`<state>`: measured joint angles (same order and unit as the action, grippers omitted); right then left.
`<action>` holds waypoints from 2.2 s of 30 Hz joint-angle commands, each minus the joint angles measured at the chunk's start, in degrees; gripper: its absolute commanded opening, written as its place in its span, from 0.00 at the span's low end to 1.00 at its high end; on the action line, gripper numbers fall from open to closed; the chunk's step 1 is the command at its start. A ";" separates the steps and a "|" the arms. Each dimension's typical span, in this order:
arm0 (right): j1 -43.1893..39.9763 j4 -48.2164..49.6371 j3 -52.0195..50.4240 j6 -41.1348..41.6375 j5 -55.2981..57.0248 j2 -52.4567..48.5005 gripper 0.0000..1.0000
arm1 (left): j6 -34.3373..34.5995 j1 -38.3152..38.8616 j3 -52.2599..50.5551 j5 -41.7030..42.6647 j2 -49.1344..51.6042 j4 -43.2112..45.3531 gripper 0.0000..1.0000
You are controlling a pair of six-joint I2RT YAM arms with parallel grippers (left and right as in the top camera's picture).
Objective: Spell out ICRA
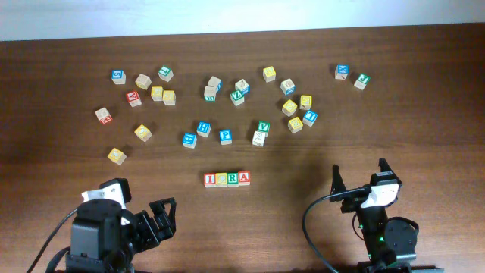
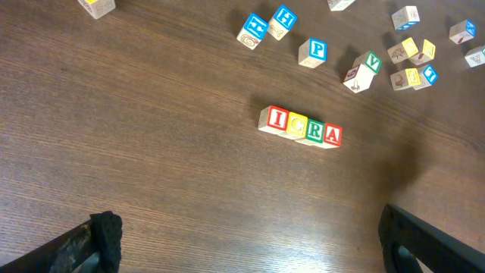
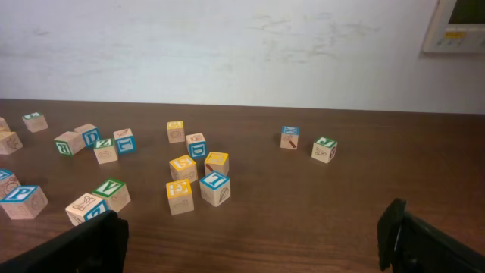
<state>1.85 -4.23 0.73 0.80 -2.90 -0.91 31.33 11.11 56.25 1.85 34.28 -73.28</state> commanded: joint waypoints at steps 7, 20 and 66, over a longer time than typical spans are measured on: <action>-0.33 -0.42 -0.42 0.07 1.25 0.72 0.98 | 0.74 -0.15 -0.17 -0.61 -0.13 0.09 0.99; -0.33 -0.22 -0.42 0.07 0.79 0.70 0.99 | 0.74 -0.15 -0.17 -0.61 -0.13 0.09 0.99; -0.33 -0.22 -0.42 0.07 0.79 0.70 0.98 | -18.14 -13.53 -55.36 0.35 -34.01 68.24 0.99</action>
<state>1.85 -4.23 0.73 0.93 -2.37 -0.78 11.07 -3.99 3.16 6.37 0.93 -8.19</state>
